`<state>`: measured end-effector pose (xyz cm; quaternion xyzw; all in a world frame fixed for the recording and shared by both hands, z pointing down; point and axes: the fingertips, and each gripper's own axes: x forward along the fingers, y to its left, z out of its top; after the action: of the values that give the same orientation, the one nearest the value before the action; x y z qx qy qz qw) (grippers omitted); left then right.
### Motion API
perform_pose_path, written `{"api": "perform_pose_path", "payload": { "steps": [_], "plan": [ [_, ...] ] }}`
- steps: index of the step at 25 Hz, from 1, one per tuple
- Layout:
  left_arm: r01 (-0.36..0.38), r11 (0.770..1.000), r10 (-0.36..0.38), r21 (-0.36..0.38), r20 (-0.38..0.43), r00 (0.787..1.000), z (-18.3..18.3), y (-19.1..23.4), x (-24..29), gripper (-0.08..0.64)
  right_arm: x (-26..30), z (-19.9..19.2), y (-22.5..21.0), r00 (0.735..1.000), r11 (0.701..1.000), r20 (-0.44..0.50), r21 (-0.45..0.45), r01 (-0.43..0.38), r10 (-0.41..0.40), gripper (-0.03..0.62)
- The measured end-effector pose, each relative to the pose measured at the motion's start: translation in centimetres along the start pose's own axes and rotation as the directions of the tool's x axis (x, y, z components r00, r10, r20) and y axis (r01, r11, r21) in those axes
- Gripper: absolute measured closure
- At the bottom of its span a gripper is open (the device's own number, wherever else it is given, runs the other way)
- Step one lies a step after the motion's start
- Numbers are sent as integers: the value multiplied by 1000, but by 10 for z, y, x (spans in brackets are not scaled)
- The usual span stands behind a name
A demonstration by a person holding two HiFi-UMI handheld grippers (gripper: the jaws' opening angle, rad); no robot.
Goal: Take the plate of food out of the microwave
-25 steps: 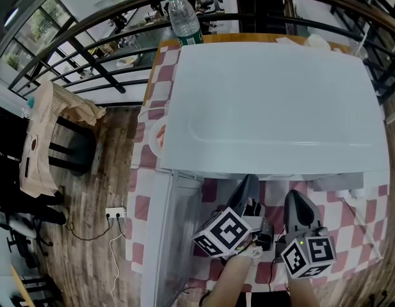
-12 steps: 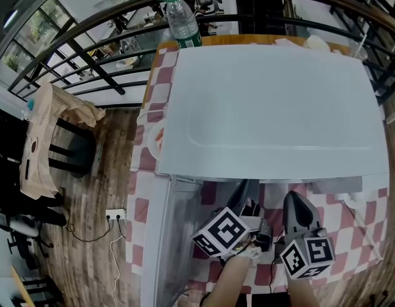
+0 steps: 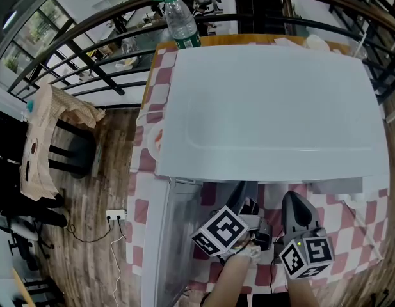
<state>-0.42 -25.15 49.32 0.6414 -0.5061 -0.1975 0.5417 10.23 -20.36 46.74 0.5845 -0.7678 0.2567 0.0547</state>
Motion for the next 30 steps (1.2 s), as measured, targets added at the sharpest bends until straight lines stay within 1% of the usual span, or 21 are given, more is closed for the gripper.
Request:
{"api": "perform_pose_path", "payload": {
  "steps": [3,5,10,17,20,21,22,26,30],
  "plan": [
    [-5,1000,5,0,-3,1000,1,1,0,460,0,0,1,1000,1000,-2,1,1,-1,598],
    [-7,1000,7,-4,-4,1000,2,2,-1,443,1,0,2,1000,1000,-4,-1,0,0,598],
    [-2,1000,2,-18,-12,1000,4,3,1,443,3,-4,2,1000,1000,-3,4,-5,5,598],
    [-14,1000,14,-13,-34,999,7,2,5,443,3,-1,4,1000,1000,-12,-2,-1,1,598],
    [-22,999,21,-23,-42,999,7,3,6,442,4,-1,3,1000,1000,-12,0,0,0,598],
    [-24,999,23,-30,-47,999,6,3,6,443,4,-2,2,1000,1000,-9,3,-1,1,598],
    [-26,999,24,-37,-54,998,6,3,6,468,5,-3,2,1000,1000,-8,5,-2,2,598],
    [-29,998,25,-54,-74,997,5,3,7,463,6,-5,0,1000,1000,-9,13,-4,4,598],
    [-40,998,36,-57,-73,997,4,5,8,470,8,-3,1,1000,1000,-11,10,-4,4,598]
  ]
}}
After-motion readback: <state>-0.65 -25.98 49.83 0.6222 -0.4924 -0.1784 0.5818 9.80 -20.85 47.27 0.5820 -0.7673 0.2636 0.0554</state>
